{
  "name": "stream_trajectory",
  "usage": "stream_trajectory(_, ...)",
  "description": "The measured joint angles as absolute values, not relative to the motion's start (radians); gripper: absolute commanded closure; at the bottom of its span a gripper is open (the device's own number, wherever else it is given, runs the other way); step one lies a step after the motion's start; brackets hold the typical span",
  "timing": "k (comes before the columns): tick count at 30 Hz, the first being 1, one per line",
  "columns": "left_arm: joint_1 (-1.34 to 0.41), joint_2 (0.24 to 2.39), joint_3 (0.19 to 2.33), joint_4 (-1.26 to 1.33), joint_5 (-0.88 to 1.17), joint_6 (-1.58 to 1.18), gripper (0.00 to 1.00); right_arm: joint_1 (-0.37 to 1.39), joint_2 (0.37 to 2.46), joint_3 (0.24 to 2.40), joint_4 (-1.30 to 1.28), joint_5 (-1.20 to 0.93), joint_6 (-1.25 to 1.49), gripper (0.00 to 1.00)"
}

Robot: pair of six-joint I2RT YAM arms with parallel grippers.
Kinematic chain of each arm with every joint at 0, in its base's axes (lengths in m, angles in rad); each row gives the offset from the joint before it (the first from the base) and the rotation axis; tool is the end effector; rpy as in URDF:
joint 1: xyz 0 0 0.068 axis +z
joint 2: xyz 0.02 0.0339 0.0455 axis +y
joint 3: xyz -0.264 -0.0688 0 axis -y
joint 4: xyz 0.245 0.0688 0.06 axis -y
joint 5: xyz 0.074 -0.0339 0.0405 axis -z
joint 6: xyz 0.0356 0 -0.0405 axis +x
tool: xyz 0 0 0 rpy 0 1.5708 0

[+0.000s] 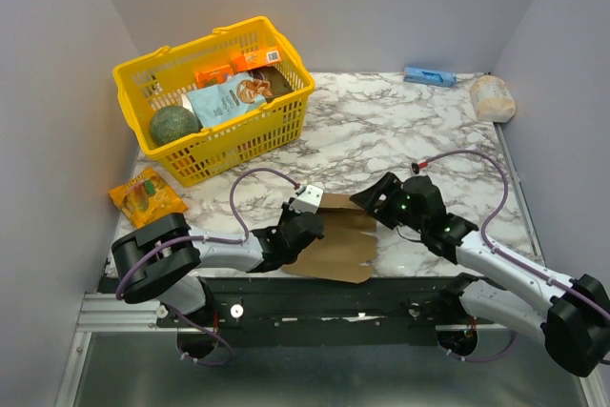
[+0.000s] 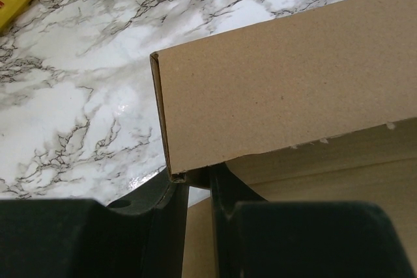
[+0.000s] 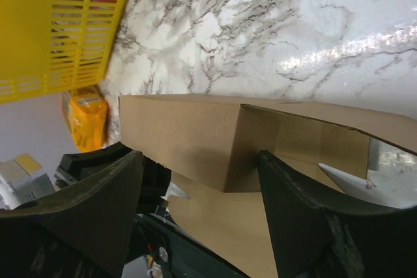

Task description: Fold the paper box

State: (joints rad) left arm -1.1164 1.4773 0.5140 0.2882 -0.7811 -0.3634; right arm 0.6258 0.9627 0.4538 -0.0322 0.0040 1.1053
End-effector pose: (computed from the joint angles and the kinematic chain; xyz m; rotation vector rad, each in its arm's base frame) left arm 0.1375 -0.2244 0.1474 0.3661 1.9976 -0.0395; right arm 0.1673 0.1207 0.2068 0.5456 2.2210 0.9823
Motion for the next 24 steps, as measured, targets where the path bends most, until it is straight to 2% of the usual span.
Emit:
stream_trajectory(14, -1.122, 1.477, 0.514, 0.282, -0.812, -0.363, 0.75, 0.579, 1.067, 0.384, 0.235, -0.136, 1.235, 0.38)
stream_trajectory(17, -1.124, 1.477, 0.514, 0.281, -0.818, -0.363, 0.75, 0.576, 1.087, 0.371, 0.282, -0.164, 1.266, 0.44)
stream_trajectory(21, -1.128, 1.477, 0.514, 0.282, -0.820, -0.363, 0.75, 0.575, 1.120, 0.348, 0.340, -0.199, 1.304, 0.58)
stream_trajectory(24, -1.128, 1.477, 0.514, 0.282, -0.819, -0.364, 0.75, 0.575, 1.131, 0.331, 0.369, -0.205, 1.324, 0.60)
